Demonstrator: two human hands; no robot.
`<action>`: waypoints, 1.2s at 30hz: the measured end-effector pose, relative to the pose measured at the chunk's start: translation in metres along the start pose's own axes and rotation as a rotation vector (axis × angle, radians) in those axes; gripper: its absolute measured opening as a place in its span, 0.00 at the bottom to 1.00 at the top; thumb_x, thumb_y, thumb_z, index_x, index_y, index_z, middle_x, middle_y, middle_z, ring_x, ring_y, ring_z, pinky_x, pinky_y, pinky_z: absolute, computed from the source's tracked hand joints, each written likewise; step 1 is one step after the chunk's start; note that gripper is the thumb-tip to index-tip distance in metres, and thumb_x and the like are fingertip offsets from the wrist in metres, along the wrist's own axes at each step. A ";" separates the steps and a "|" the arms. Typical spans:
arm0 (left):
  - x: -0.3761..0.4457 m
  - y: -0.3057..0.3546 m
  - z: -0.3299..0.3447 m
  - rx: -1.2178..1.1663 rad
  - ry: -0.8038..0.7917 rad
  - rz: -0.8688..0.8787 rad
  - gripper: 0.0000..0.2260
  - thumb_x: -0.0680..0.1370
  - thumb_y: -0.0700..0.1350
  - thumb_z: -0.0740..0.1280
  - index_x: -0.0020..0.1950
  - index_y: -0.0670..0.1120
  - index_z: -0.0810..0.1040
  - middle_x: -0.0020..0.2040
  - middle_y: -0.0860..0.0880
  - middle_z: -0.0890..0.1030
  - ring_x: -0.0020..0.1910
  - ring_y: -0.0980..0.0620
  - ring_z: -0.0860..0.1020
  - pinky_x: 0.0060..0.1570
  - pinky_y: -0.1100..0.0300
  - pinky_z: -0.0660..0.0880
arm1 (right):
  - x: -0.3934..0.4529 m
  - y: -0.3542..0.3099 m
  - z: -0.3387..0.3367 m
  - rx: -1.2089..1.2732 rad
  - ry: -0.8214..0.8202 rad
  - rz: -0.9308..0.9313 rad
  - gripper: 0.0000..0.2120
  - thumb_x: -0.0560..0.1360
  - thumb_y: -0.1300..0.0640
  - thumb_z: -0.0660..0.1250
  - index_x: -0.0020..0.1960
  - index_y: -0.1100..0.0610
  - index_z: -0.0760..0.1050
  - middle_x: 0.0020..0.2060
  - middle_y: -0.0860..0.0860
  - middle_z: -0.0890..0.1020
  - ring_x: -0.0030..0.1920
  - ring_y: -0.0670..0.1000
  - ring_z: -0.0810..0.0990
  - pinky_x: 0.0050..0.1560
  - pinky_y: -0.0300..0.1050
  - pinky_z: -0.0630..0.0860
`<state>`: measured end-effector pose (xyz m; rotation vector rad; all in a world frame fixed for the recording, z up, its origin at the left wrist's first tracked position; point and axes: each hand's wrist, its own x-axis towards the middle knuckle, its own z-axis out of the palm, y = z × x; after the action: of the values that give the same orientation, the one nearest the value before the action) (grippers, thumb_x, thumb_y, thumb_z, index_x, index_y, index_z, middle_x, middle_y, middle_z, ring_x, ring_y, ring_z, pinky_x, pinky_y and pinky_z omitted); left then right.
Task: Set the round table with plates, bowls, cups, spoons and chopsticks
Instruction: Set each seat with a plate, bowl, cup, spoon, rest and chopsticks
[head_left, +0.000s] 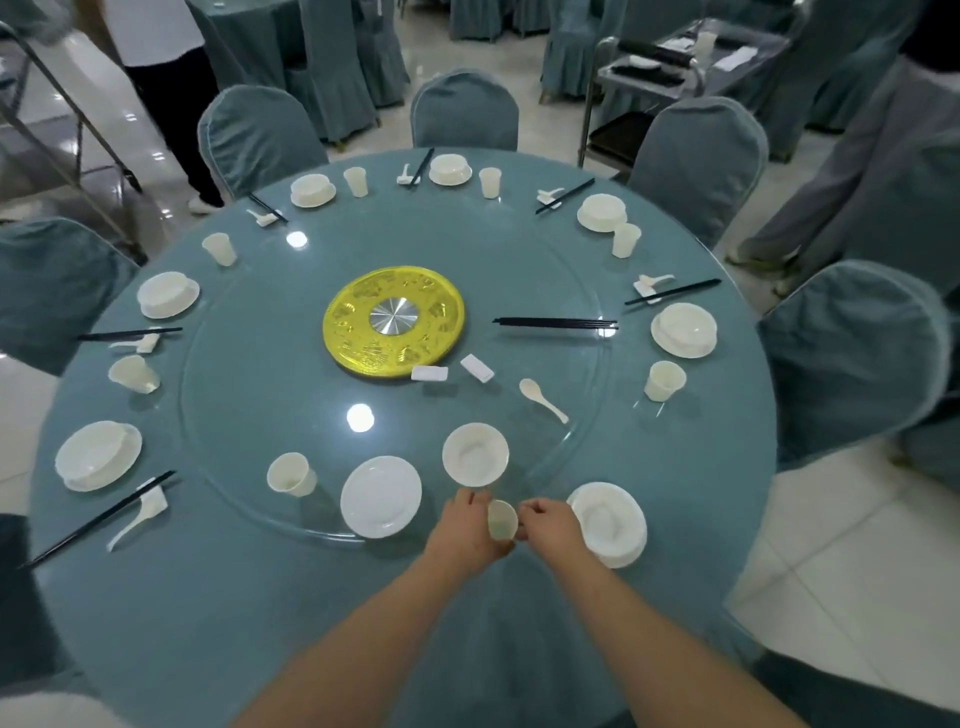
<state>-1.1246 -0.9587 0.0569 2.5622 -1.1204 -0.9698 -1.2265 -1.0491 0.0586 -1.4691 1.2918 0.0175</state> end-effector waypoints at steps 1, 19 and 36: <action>-0.001 -0.001 0.006 -0.002 -0.005 -0.013 0.32 0.68 0.59 0.72 0.69 0.51 0.67 0.64 0.50 0.69 0.65 0.47 0.70 0.59 0.50 0.73 | 0.000 0.006 0.001 0.005 -0.011 0.010 0.11 0.74 0.61 0.62 0.44 0.65 0.81 0.42 0.60 0.85 0.48 0.61 0.84 0.53 0.55 0.79; 0.003 -0.022 0.057 0.004 -0.049 -0.060 0.32 0.70 0.59 0.70 0.69 0.49 0.65 0.64 0.49 0.66 0.63 0.45 0.68 0.63 0.52 0.70 | 0.010 0.046 0.022 -0.025 -0.071 0.115 0.14 0.76 0.61 0.60 0.33 0.56 0.75 0.43 0.61 0.85 0.50 0.63 0.83 0.55 0.58 0.78; 0.015 -0.059 0.032 0.013 -0.045 -0.007 0.29 0.74 0.61 0.65 0.71 0.48 0.65 0.64 0.48 0.68 0.63 0.45 0.68 0.65 0.54 0.67 | 0.034 0.023 0.025 -0.330 0.040 0.097 0.13 0.78 0.59 0.56 0.39 0.58 0.75 0.43 0.54 0.80 0.43 0.54 0.73 0.46 0.45 0.71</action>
<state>-1.1030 -0.9253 0.0013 2.5687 -1.1339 -1.0303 -1.2137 -1.0490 0.0121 -1.6888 1.4415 0.2781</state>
